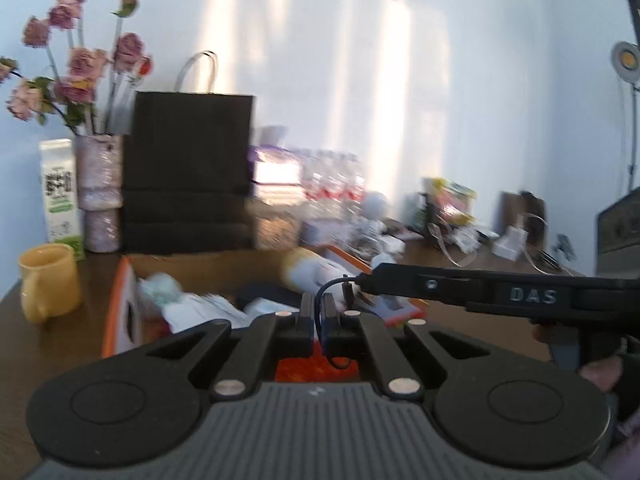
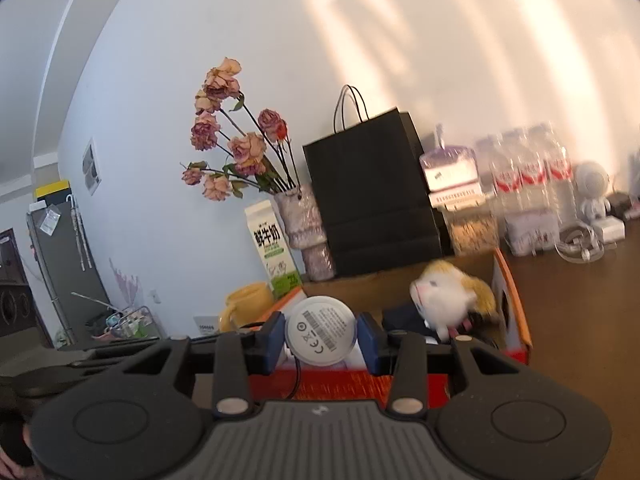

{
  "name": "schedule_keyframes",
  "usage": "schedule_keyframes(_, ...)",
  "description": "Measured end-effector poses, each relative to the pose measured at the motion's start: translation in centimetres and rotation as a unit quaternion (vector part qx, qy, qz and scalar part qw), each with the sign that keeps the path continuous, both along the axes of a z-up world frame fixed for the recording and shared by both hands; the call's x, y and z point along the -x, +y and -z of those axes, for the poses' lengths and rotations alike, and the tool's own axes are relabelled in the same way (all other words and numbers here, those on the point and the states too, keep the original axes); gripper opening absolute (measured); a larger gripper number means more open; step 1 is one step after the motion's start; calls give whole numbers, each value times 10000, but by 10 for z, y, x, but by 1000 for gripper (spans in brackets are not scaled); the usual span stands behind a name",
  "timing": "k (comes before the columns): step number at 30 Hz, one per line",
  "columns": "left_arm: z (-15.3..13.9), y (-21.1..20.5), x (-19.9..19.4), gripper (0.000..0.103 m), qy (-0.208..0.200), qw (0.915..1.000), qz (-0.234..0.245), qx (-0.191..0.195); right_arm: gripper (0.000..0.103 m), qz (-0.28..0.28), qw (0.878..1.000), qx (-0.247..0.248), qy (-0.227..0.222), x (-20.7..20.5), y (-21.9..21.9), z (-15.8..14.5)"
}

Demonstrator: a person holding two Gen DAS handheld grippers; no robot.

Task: Organize objects
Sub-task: 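Carry the cable and disc into the box and open both grippers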

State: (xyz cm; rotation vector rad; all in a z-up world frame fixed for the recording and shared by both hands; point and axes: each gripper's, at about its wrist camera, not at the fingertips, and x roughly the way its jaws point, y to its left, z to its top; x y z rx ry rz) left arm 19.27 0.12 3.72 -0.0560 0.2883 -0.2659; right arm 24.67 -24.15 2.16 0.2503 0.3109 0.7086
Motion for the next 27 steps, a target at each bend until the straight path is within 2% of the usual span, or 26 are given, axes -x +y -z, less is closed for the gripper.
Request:
schedule_keyframes(6,-5,22,-25,3,-170,9991,-381,118,38,109,9994,146,-298,-20,31,-14)
schedule_keyframes(12,-8,54,-59,2,-212,9958,-829,334,38,459,9985,155,-260,-53,40,-15)
schedule_keyframes(16,-5,62,-80,3,-131,9962,-770,382,38,565,9976,282,-272,-74,45,-14)
schedule_keyframes(27,11,67,-124,3,166,9968,-674,407,38,638,9922,1044,-220,-122,80,6)
